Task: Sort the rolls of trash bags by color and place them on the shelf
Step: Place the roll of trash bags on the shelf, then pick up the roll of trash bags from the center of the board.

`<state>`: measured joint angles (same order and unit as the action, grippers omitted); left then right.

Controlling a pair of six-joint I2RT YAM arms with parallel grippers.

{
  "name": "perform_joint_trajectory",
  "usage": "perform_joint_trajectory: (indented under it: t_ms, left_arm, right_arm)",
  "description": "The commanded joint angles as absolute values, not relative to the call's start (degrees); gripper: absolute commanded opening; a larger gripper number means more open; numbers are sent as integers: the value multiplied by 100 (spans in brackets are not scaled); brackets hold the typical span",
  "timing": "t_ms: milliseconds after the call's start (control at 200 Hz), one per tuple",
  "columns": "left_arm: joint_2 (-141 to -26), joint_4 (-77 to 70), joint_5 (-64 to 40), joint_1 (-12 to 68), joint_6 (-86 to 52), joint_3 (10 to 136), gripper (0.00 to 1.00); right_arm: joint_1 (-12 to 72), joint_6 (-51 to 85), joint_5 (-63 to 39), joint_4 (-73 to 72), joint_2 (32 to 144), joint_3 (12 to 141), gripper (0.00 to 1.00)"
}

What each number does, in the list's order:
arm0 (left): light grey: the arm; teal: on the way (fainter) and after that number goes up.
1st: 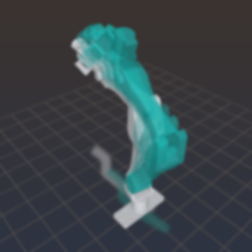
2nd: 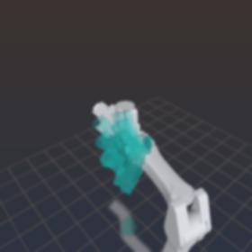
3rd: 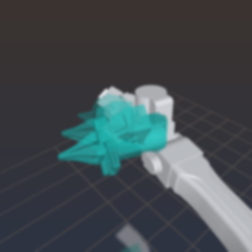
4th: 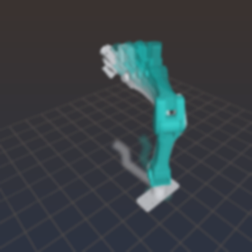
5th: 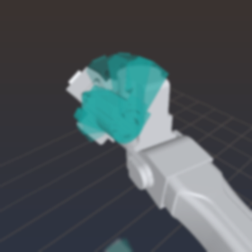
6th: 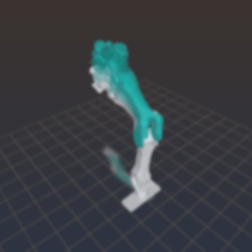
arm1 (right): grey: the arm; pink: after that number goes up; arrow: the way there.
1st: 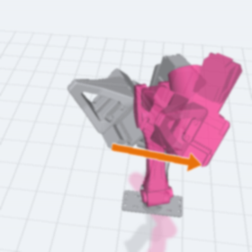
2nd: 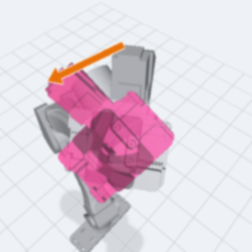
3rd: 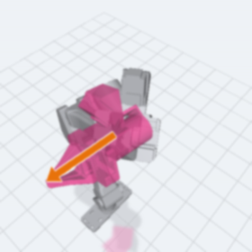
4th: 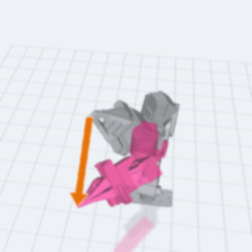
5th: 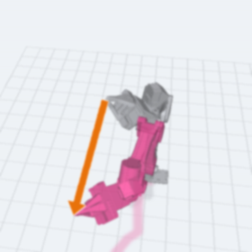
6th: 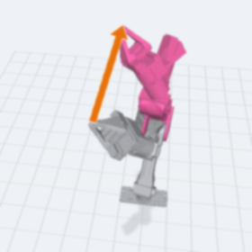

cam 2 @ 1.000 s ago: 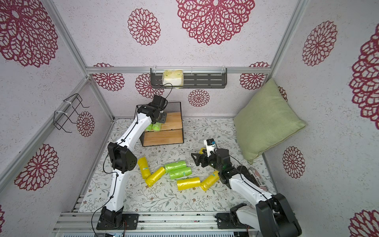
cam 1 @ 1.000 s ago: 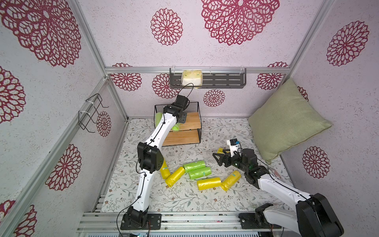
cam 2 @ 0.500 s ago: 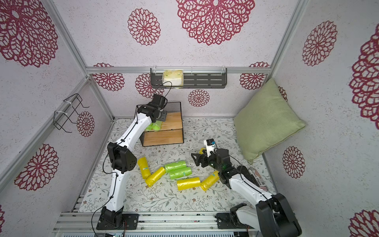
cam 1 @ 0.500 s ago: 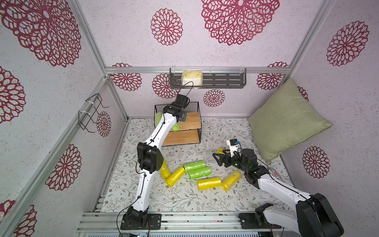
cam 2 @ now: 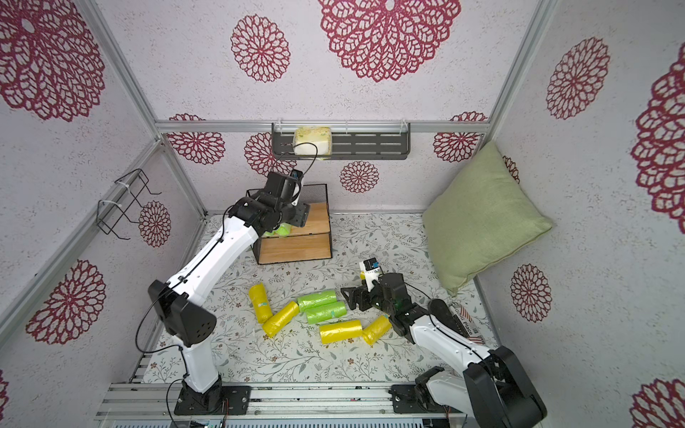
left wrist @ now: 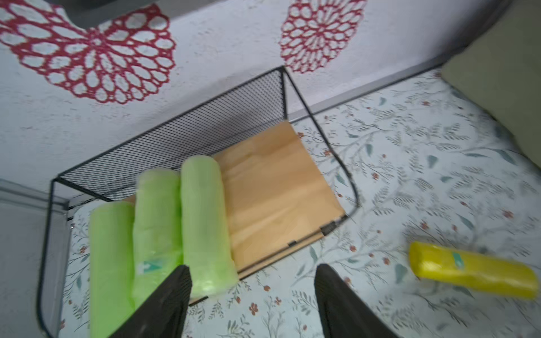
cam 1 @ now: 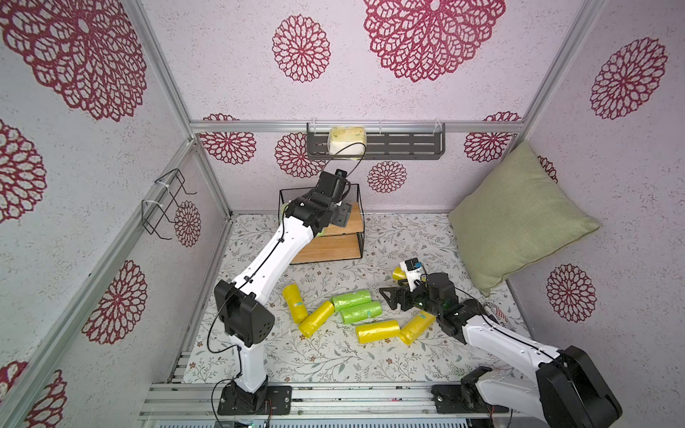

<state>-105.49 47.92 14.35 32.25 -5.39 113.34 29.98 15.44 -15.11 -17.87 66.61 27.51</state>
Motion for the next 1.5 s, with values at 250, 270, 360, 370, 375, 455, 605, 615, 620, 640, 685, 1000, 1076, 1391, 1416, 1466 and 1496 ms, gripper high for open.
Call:
perform_joint_trajectory:
  t_ms: [250,270,360,370,375,455,605,615,620,640,685,1000,1076,1391,1416,1466,1496]
  left_arm:
    - [-8494,3039,-1411,3477,-263,7097,68]
    - [-8479,2998,-1436,3485,-248,6929,68]
    - [-8603,2966,-1483,3507,-71,6493,68]
    - [-8637,2998,-1480,3520,-40,6475,69]
    - [-8637,3011,-1474,3523,-29,6467,69]
    - [-8912,3268,-1305,3572,225,6481,69]
    - [-9448,3529,-1185,3689,683,6680,70]
    - [-9483,3537,-1182,3697,713,6693,70]
    - [-9497,3535,-1180,3703,721,6700,70]
    - [-9563,3546,-1171,3716,759,6727,70]
    - [-9705,3604,-1173,3753,831,6810,70]
    - [-10608,3842,-1077,3789,978,7392,68]
    - [-10730,3906,-1153,3792,968,7469,67]
    - [-10975,4015,-1036,3788,976,7445,67]
    - [-10990,3974,-987,3788,932,7461,66]
    - [-11027,3867,-958,3788,811,7470,64]
    - [-11044,3795,-979,3788,745,7479,63]
  right_arm:
    - [2378,1565,-1919,-1391,6157,2417,94]
    - [2357,1558,-1908,-1389,6170,2425,94]
    - [2323,1529,-1907,-1428,6309,2443,94]
    - [2321,1529,-1907,-1436,6332,2450,94]
    - [2321,1529,-1912,-1439,6343,2451,94]
    - [2324,1553,-1982,-1505,6495,2487,94]
    - [2325,1599,-2047,-1586,6599,2505,94]
    - [2326,1595,-2048,-1583,6600,2505,94]
    - [2323,1597,-2048,-1578,6600,2505,94]
    - [2320,1593,-2052,-1574,6601,2503,94]
    - [2320,1591,-2065,-1548,6585,2491,94]
    - [2458,1385,-2451,-1500,6456,2419,93]
    - [2487,1379,-2431,-1544,6436,2379,93]
    - [2504,1555,-2321,-1853,6488,2171,93]
    - [2505,1556,-2312,-1854,6495,2176,93]
    - [2505,1564,-2301,-1863,6495,2175,93]
    - [2508,1564,-2295,-1872,6499,2171,93]
